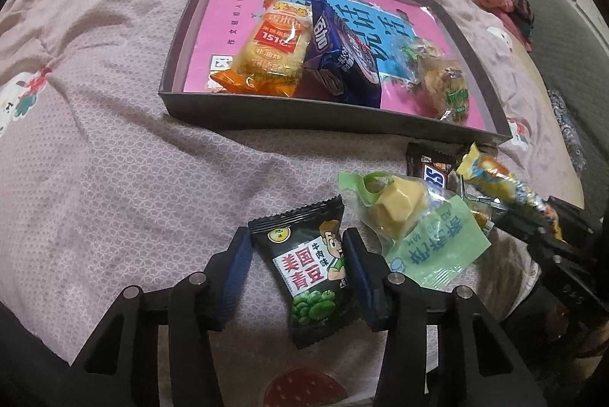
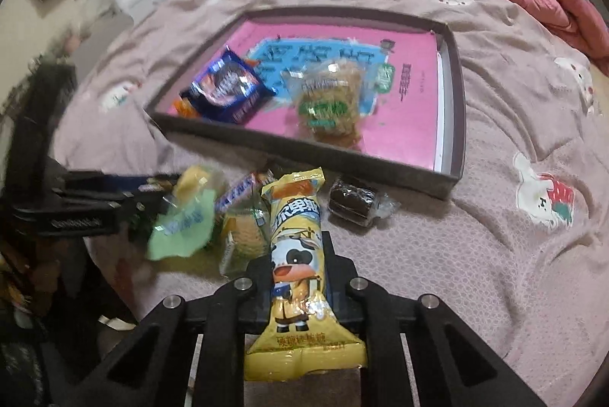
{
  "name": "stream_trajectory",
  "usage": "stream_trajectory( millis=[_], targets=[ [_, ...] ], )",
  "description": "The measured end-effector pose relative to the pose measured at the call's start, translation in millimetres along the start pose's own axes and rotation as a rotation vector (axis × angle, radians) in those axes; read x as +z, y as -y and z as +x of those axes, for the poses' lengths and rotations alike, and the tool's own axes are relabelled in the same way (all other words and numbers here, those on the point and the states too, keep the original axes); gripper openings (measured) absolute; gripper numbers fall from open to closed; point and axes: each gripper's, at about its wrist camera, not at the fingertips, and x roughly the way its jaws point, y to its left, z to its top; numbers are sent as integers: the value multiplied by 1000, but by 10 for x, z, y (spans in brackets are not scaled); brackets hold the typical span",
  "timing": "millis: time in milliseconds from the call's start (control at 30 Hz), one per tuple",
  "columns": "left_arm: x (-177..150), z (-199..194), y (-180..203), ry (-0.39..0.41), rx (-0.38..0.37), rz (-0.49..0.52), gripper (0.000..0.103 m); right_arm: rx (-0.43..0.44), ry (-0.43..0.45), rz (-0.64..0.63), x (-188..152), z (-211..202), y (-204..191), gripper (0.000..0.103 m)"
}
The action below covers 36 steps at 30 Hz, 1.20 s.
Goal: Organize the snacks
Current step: 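Close left tool on the green pea packet while right tool grips the yellow wafer bar, then carry the green pea packet into the tray while right tool carries the wafer bar there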
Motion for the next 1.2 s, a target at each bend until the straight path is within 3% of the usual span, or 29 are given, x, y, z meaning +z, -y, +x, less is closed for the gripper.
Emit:
stream_trajectory(
  millis=[333, 1200],
  targets=[
    [-6, -145, -85, 36, -8, -21, 46, 33, 69, 102, 51, -120, 112, 17],
    [120, -627, -107, 223, 40, -8, 45, 45, 185, 136, 132, -294, 119, 17]
  ],
)
